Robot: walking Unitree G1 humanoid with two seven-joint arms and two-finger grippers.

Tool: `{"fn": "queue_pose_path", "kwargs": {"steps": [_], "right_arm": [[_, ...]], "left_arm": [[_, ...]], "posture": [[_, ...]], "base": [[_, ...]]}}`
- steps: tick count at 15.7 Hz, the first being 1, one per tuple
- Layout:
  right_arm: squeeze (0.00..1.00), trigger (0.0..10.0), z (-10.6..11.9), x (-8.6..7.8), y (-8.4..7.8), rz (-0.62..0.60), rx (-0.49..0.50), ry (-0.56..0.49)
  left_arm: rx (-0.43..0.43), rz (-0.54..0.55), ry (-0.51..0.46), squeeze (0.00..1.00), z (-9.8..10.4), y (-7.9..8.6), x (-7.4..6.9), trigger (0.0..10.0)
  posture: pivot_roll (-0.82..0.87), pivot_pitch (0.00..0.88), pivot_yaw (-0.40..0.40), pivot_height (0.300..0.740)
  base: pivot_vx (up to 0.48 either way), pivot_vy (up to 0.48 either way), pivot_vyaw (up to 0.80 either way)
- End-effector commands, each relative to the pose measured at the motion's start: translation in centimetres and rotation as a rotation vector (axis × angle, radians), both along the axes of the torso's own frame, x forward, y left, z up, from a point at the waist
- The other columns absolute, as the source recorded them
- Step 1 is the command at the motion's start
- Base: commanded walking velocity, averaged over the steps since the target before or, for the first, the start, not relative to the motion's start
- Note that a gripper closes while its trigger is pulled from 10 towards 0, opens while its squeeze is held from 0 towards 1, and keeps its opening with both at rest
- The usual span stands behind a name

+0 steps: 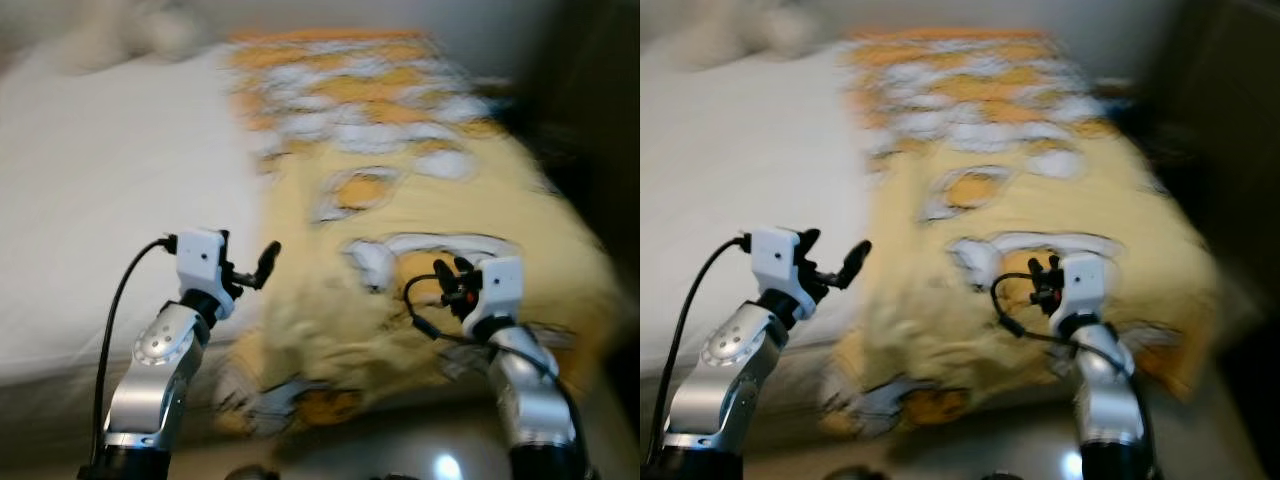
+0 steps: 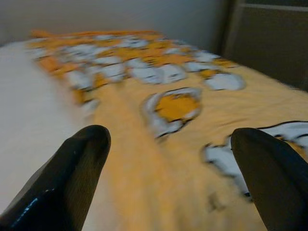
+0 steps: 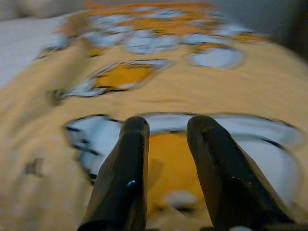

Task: Clean up the room

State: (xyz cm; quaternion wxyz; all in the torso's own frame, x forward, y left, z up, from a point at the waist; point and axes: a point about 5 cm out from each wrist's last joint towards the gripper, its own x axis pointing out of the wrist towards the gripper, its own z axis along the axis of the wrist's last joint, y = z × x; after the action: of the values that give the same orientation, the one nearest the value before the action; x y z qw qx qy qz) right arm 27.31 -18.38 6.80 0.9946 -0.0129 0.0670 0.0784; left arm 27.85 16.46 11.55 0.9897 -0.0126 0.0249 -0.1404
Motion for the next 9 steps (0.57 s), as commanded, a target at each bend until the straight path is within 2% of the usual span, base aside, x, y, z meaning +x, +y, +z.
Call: {"fn": "queue_pose_path", "kwargs": {"steps": [1, 5, 7, 9], "right_arm": [[0.0, 10.0, 0.3, 0.0, 0.4, 0.011, -0.047, 0.001], [0.0, 10.0, -0.1, -0.5, 2.0, 0.067, -0.044, 0.041], [0.0, 10.0, -0.2, -1.0, 3.1, 0.091, -0.055, 0.047], [0.0, 10.0, -0.2, -1.2, 3.4, 0.088, -0.061, 0.044]], "left_arm": [[0.01, 0.032, -0.011, 0.0, 0.1, 0.5, 0.1, 10.0], [0.031, 0.086, -0.012, 0.0, 0.1, 2.2, -0.4, 10.0], [0.023, 0.076, -0.014, 0.0, 0.2, 2.4, -0.3, 10.0], [0.029, 0.05, -0.013, 0.0, 0.2, 2.1, -0.2, 10.0]], "posture": [[-0.04, 0.0, 0.038, 0.74], [-0.02, 0.0, 0.028, 0.74], [-0.02, 0.0, 0.031, 0.74], [-0.03, 0.0, 0.043, 0.74]], "base": [[0.364, 0.0, 0.0], [0.361, 0.0, 0.0], [0.364, 0.0, 0.0], [0.362, 0.0, 0.0]]}}
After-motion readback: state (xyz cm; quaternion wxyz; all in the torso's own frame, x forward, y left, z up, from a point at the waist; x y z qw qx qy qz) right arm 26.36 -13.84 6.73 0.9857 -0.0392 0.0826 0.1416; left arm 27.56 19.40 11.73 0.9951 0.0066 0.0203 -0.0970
